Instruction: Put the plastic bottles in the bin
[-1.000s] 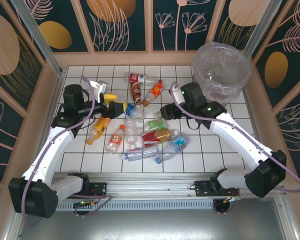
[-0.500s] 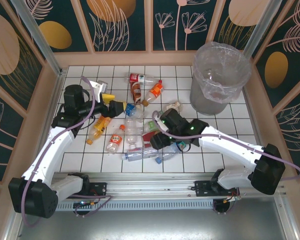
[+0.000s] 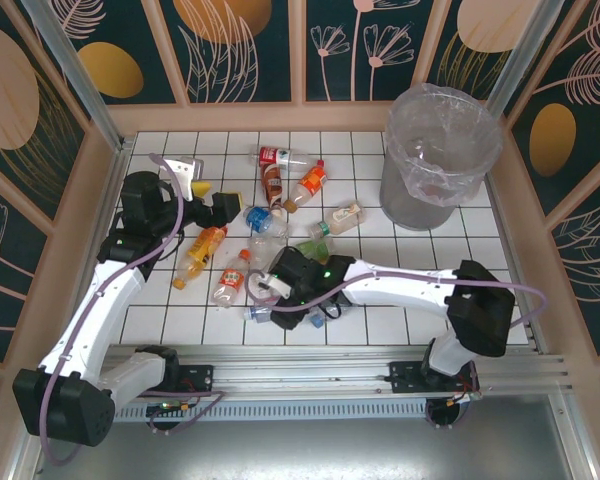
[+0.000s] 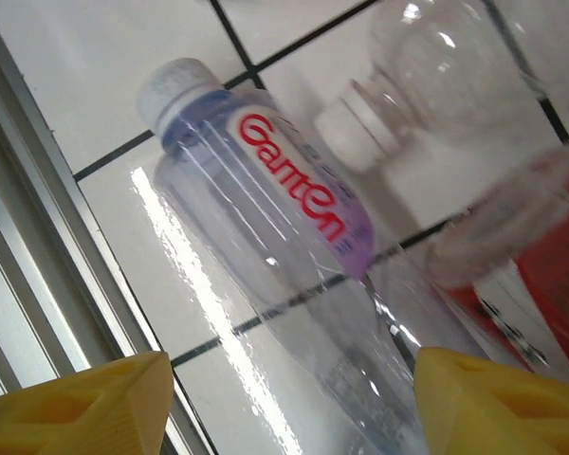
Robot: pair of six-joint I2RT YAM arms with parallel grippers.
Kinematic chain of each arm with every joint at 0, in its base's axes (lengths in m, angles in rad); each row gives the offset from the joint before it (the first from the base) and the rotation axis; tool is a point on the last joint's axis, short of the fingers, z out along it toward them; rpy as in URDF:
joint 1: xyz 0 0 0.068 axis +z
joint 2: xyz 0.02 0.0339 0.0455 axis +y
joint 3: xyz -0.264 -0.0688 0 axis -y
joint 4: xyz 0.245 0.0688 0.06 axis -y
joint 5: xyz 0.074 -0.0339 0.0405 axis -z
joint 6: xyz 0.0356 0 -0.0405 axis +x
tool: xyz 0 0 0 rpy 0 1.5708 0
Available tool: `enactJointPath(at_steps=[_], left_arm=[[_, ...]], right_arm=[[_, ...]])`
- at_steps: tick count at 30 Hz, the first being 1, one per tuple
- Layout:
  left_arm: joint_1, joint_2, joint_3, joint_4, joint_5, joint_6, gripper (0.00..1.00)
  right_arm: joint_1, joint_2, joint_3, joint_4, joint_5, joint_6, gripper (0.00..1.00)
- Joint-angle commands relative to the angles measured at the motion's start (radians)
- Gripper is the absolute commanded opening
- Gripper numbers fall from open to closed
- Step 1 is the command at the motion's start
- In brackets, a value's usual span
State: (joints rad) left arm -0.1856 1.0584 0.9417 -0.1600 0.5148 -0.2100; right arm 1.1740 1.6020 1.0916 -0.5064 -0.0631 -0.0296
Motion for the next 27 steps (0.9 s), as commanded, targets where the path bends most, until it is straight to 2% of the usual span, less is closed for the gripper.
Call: enactJointPath(at_steps=[1,8,16,22,27], left_arm=[[-0.005,-0.007,0.0,0.029,0.034,0.001,0.99],[-0.004,0.0,-0.004,0.046,0.073,-0.016,0.99],[-0.005,0.006,-0.006,0.058,0.113,-0.022,0.99],[-0.005,0.005,-0.008,0.06,0.126,-0.025,0.99],[-0.005,0.0,-0.011,0.068,0.131,-0.031,0.99]], right_arm=[[0.032,0.059,0.069,0.014,0.043,-0.078,0.69],[0.067,0.186,0.134,-0.01,0.074,-0.134,0.69],[0.102,0.252,0.143,-0.013,0.203,-0.165,0.72],[0.107,0.274,0.145,-0.004,0.216,-0.164,0.73],[0.108,0.295,0.162,0.008,0.196,-0.157,0.66]])
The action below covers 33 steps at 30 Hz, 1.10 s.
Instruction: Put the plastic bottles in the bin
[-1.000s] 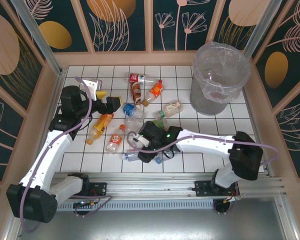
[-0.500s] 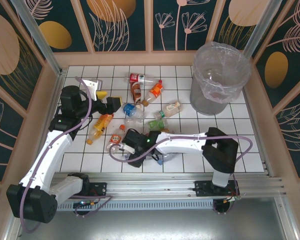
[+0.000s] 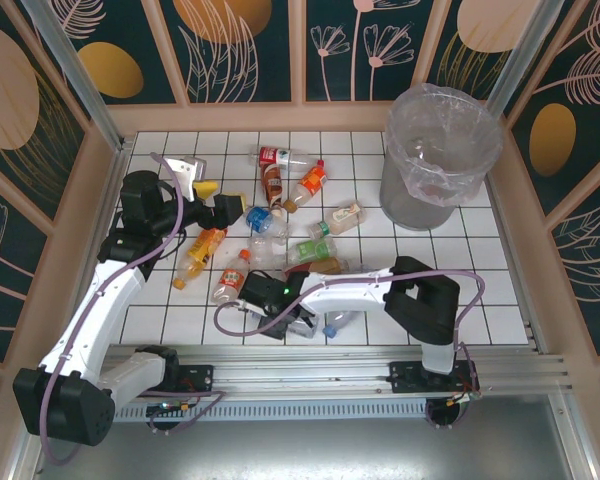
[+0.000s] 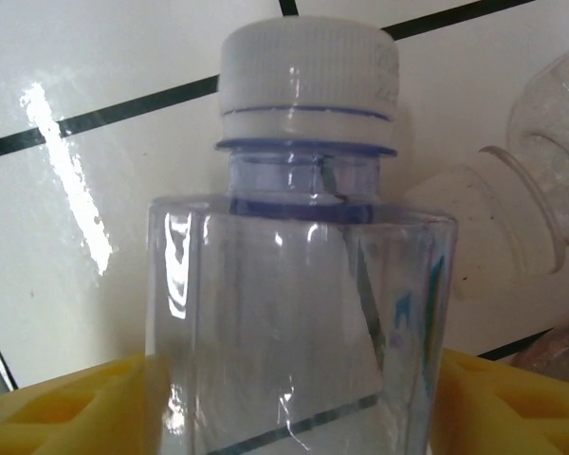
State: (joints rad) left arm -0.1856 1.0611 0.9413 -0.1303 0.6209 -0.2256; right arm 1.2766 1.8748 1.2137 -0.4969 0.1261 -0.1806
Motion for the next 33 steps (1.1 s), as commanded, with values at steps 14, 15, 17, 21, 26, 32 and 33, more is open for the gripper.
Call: enactJointPath(at_steps=[14,15,17,21,26,32,33], left_arm=[[-0.005,-0.013,-0.01,0.161,0.136,-0.073,0.99],[-0.005,-0.008,-0.002,0.178,0.147,-0.085,0.99],[-0.005,0.002,0.015,0.226,0.166,-0.125,0.99],[-0.005,0.023,0.051,0.35,0.152,-0.215,0.99],[-0.005,0.066,0.114,0.456,0.181,-0.29,0.99],[-0.005,0.103,0.132,0.488,0.366,-0.292,0.99],[-0.006,0.1,0.127,0.485,0.377,-0.291,0.99]], right_arm=[[-0.001,-0.106,0.001,0.053,-0.048,0.039,0.56],[-0.005,-0.123,-0.004,0.062,-0.052,0.046,0.56],[-0.018,-0.168,-0.019,0.09,-0.07,0.071,0.56],[-0.058,-0.269,-0.077,0.176,-0.096,0.131,0.56],[-0.11,-0.36,-0.127,0.238,-0.105,0.182,0.56],[-0.212,-0.474,-0.167,0.276,-0.107,0.223,0.56],[-0.234,-0.496,-0.171,0.276,-0.1,0.224,0.56]])
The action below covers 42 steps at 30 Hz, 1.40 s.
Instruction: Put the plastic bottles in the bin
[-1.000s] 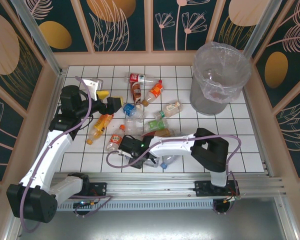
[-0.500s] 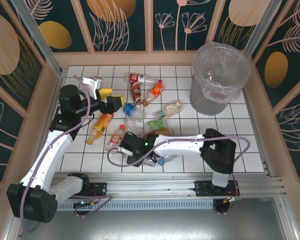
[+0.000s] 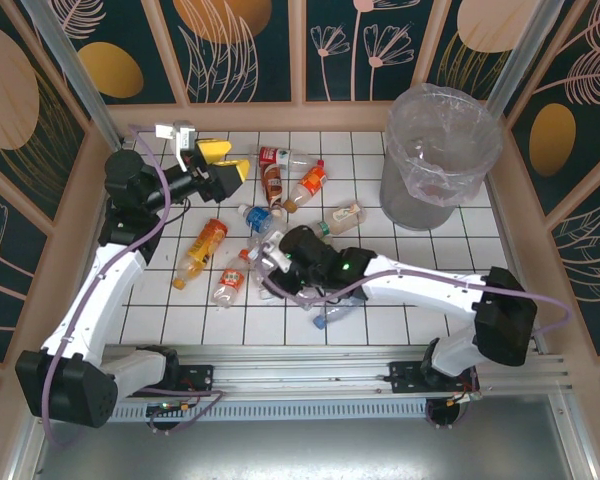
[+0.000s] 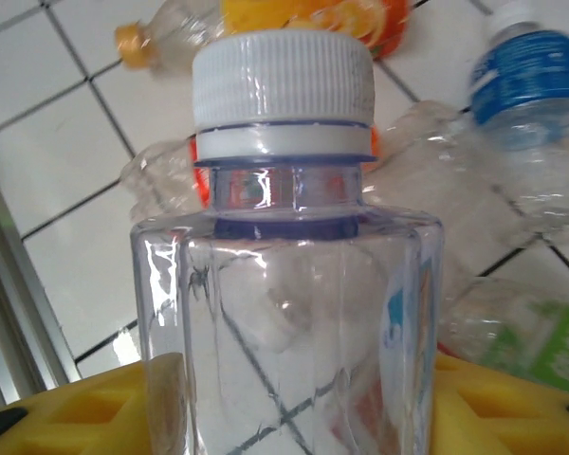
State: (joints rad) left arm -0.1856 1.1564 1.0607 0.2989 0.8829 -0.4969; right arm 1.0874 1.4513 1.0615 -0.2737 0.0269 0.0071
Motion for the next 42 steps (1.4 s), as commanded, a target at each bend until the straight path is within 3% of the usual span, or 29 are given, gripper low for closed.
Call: enactJointPath(at_steps=[1,6,15,25,30,42], left_arm=[[-0.006,0.001,0.002,0.053,0.117,-0.017,0.99],[-0.034,0.0,-0.034,0.064,0.072,-0.017,0.99],[-0.18,0.08,-0.015,0.063,-0.016,-0.015,0.99],[-0.323,0.174,0.051,0.051,-0.06,0.019,0.99],[-0.347,0.176,-0.033,0.224,-0.064,-0.041,0.99],[-0.38,0.206,-0.04,0.18,-0.019,-0.019,0.99]], right_arm=[[-0.064,-0.091,-0.021,0.053,0.008,0.038,0.56],[-0.193,-0.193,-0.007,0.042,0.043,0.031,0.56],[-0.447,-0.275,0.124,0.018,0.021,-0.041,0.56],[-0.709,-0.218,0.332,0.018,-0.039,-0.103,0.55],[-0.827,-0.172,0.397,0.019,-0.055,-0.118,0.55],[-1.031,-0.057,0.497,0.012,-0.073,-0.141,0.55]])
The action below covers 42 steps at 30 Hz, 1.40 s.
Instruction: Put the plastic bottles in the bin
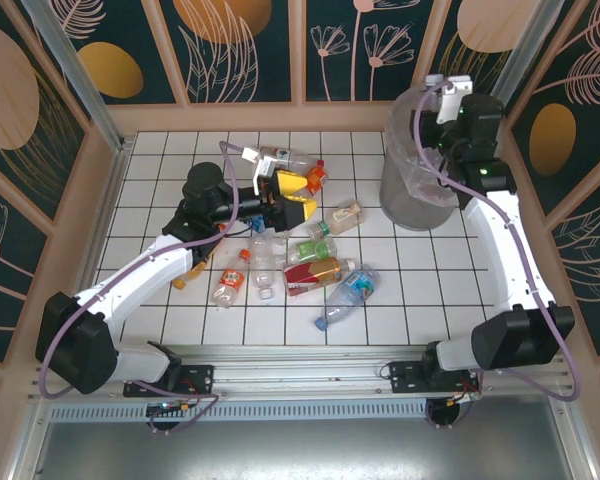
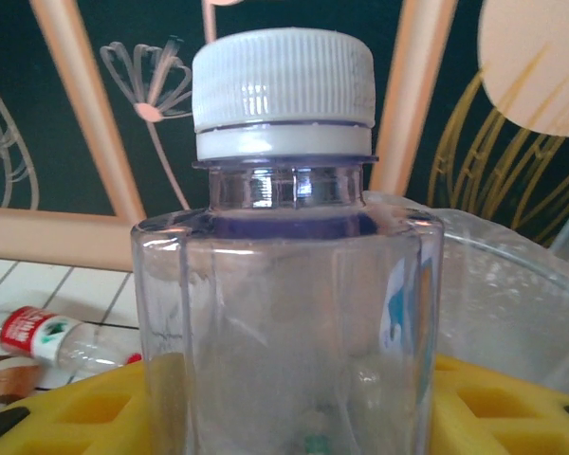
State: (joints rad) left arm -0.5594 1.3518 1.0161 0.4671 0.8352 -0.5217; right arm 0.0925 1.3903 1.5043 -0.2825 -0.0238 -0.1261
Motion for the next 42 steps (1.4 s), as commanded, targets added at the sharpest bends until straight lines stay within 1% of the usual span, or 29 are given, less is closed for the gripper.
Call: enactJointPath(at_steps=[1,8,11,15,20,22,28,34,42], left_arm=[[-0.007,0.011,0.006,0.008,0.027,0.008,0.99],[-0.006,0.02,0.017,-0.023,0.025,0.024,0.99],[-0.007,0.023,0.021,-0.037,0.025,0.031,0.99],[-0.008,0.029,0.025,-0.045,0.027,0.035,0.99],[-0.008,0.033,0.03,-0.057,0.029,0.042,0.99],[-0.008,0.037,0.03,-0.06,0.03,0.043,0.99],[-0.008,0.044,0.032,-0.061,0.028,0.04,0.99],[-0.008,0.043,0.033,-0.073,0.024,0.047,0.99],[-0.008,0.047,0.039,-0.085,0.027,0.049,0.99]], right_arm=[[-0.046,0.011,0.059,0.023,-0.014,-0.005,0.55],[-0.111,0.087,0.093,0.024,0.035,-0.016,0.55],[-0.138,0.16,0.151,-0.046,0.022,-0.031,0.56],[-0.143,0.221,0.192,-0.092,0.034,-0.08,0.56],[-0.144,0.318,0.267,-0.192,0.026,-0.19,0.59],[-0.145,0.334,0.265,-0.194,0.035,-0.214,0.59],[-0.148,0.392,0.296,-0.235,0.023,-0.233,0.59],[-0.149,0.459,0.315,-0.256,0.05,-0.236,0.58],[-0.149,0.498,0.325,-0.262,0.066,-0.232,0.58]])
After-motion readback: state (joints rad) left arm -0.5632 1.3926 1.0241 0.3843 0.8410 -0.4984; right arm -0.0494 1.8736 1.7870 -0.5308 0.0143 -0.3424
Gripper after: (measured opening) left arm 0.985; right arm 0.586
